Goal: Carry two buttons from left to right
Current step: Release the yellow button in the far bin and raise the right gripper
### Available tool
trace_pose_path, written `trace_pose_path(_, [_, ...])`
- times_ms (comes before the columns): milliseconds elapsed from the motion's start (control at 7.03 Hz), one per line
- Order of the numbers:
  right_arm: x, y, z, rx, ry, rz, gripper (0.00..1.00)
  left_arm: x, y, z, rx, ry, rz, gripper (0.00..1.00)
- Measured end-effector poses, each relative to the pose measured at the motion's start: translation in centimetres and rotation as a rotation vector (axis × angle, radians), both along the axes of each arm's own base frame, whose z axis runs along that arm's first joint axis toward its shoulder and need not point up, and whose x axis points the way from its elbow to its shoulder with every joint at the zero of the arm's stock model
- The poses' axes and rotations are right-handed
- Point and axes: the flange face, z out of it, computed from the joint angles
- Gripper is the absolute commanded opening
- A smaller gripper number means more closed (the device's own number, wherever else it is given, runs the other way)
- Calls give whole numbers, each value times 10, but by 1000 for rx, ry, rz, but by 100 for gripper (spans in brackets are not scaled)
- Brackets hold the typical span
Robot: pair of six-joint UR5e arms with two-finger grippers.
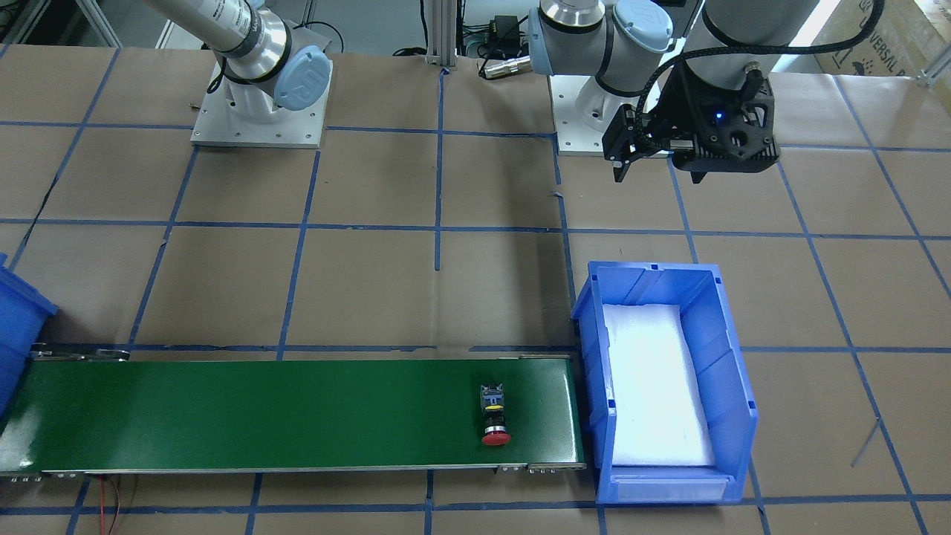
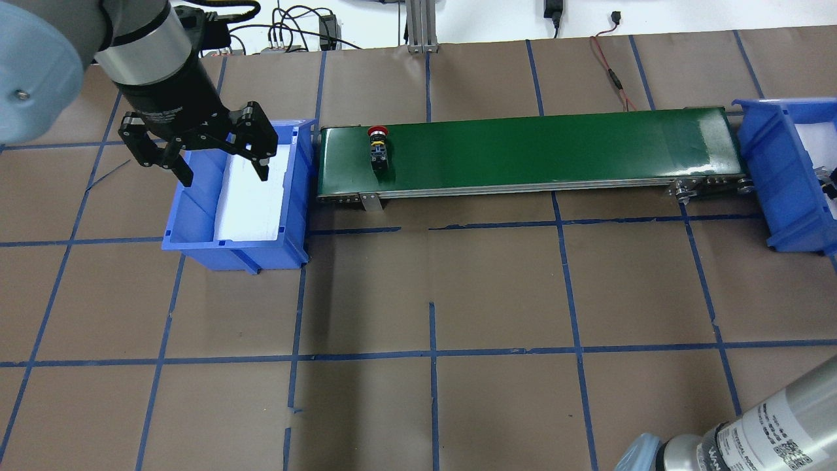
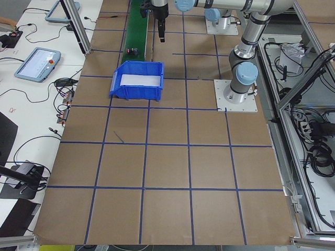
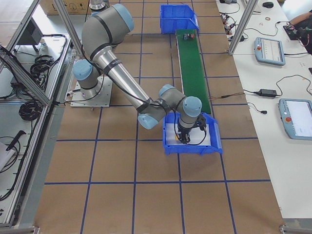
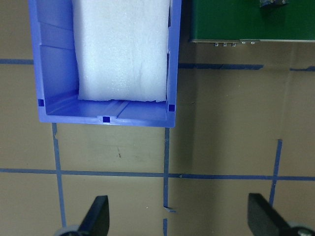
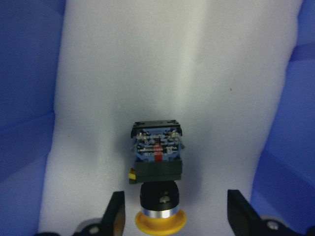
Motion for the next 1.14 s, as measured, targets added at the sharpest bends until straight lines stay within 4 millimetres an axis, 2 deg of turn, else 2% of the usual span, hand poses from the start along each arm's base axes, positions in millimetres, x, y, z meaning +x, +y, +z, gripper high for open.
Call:
trace_pose_path(142, [3, 3, 26, -29, 28, -6, 100, -2, -3, -1, -21, -5, 43, 100])
trace_pose_path(284, [11, 9, 61, -52, 50, -14, 100, -6, -3, -2, -32, -8, 64, 100])
trace_pose_path(569, [49, 23, 120, -50, 49, -55, 100, -24, 2, -1, -39, -9, 43, 100])
trace_pose_path(711, [82, 20, 141, -44, 57, -80, 100, -29, 3, 0, -42, -9, 32, 100])
trace_pose_path(853, [130, 11, 156, -36, 58, -112, 100, -29, 3, 1, -47, -9, 32, 100])
trace_pose_path(1137, [250, -5, 171, -39, 49, -134, 100, -28, 7, 11, -67, -17, 31, 100])
